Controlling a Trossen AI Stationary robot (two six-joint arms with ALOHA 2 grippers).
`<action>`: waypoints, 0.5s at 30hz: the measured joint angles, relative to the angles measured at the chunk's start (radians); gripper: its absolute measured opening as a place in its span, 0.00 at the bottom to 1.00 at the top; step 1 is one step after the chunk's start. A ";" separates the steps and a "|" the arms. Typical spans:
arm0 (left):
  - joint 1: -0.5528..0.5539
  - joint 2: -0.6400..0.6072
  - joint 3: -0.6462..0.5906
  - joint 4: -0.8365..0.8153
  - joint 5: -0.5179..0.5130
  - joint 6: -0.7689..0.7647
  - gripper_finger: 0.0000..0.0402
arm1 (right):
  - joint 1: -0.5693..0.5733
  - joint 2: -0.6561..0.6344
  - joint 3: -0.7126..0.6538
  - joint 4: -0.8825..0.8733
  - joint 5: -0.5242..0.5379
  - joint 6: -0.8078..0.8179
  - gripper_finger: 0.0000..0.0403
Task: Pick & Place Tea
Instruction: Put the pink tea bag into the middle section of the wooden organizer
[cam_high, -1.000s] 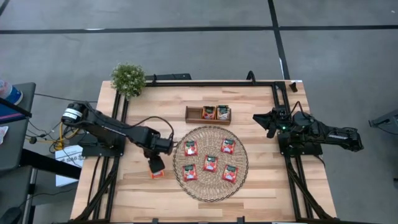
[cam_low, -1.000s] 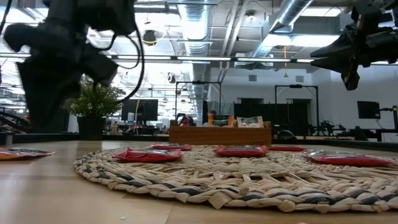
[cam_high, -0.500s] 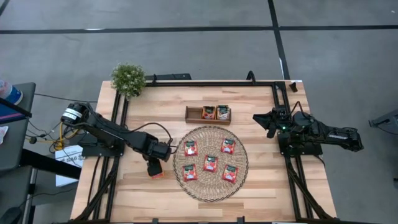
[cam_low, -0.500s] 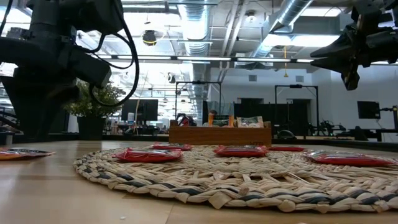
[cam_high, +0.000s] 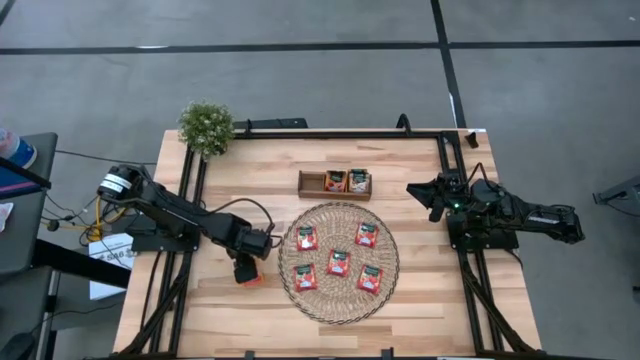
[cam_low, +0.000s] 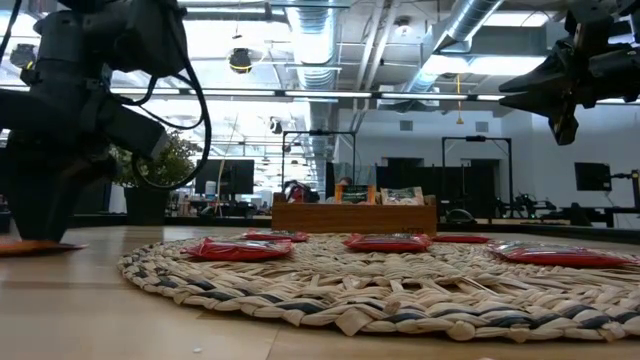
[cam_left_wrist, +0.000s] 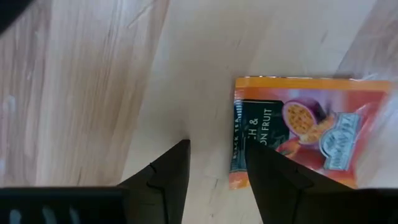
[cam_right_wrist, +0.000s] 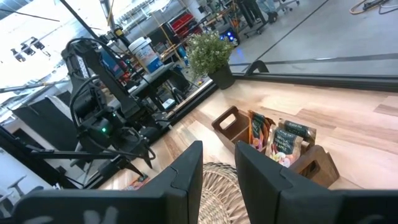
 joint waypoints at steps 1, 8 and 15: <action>0.000 -0.002 -0.005 0.006 0.001 0.000 0.37 | 0.000 0.000 0.000 0.000 0.000 0.000 0.22; 0.000 -0.002 -0.034 0.047 0.009 -0.001 0.37 | 0.000 0.000 0.000 0.000 0.000 0.000 0.22; 0.001 0.006 -0.034 0.049 0.025 0.016 0.37 | 0.000 0.000 0.000 -0.003 -0.001 0.000 0.22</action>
